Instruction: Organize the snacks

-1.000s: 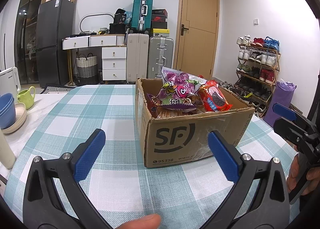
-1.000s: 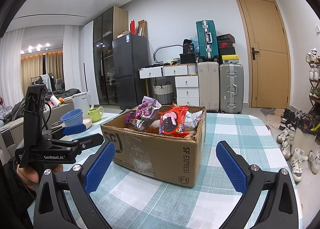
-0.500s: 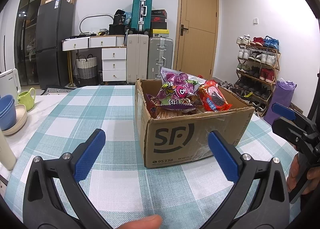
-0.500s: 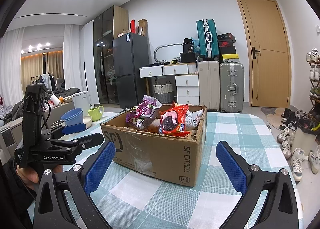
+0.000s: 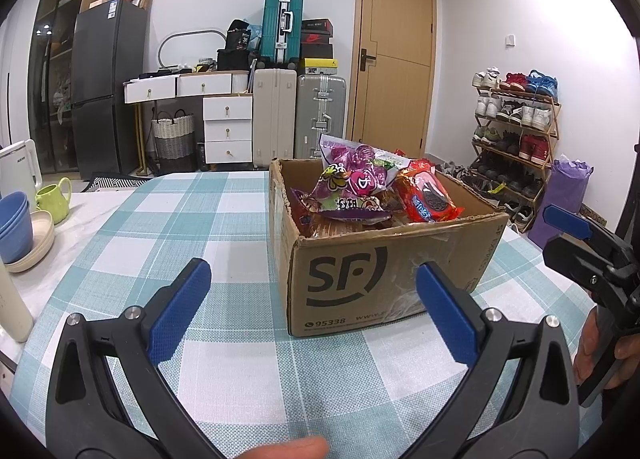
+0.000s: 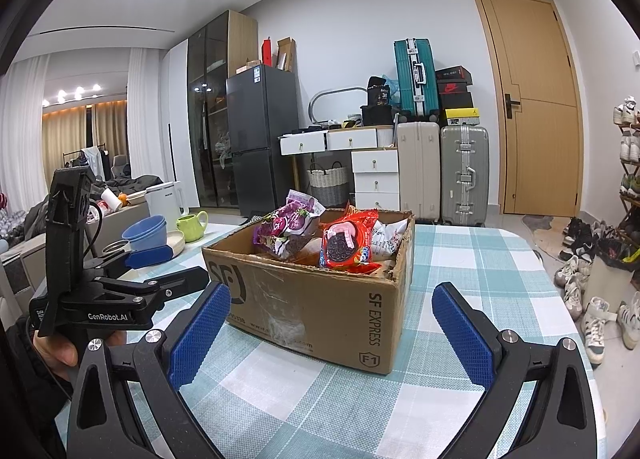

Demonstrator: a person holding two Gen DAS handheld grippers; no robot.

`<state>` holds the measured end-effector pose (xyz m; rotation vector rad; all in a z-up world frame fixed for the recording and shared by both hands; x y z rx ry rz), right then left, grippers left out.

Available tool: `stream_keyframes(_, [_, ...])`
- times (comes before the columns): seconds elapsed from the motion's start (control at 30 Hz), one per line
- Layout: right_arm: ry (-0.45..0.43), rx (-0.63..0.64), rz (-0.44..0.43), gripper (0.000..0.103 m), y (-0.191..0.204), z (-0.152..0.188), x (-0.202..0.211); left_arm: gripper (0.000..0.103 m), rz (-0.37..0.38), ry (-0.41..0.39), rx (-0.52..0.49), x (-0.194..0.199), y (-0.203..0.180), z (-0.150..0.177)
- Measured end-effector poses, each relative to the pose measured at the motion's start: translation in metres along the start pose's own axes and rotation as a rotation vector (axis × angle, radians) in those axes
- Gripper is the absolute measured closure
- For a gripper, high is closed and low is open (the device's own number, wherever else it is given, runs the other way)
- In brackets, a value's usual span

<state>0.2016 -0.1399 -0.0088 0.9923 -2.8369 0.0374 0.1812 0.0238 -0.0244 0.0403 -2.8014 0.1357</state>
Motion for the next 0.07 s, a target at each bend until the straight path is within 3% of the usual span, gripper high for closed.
stream_keyframes(0.07, [0.002,0.000,0.000,0.001,-0.0002,0.0001,0.0003,0.001,-0.001,-0.002,0.002,0.0002,-0.0002,-0.0001])
Point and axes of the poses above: each gripper's, at about its wrist camera, not at the fingertips, and x roughly against the way its jaws point, y to its left, z to its underside, the point moved 6 cm from there along -x, roughly the way its jaws point, and after that the axes turned 3 degrees about -y, right-handed, at the moved point
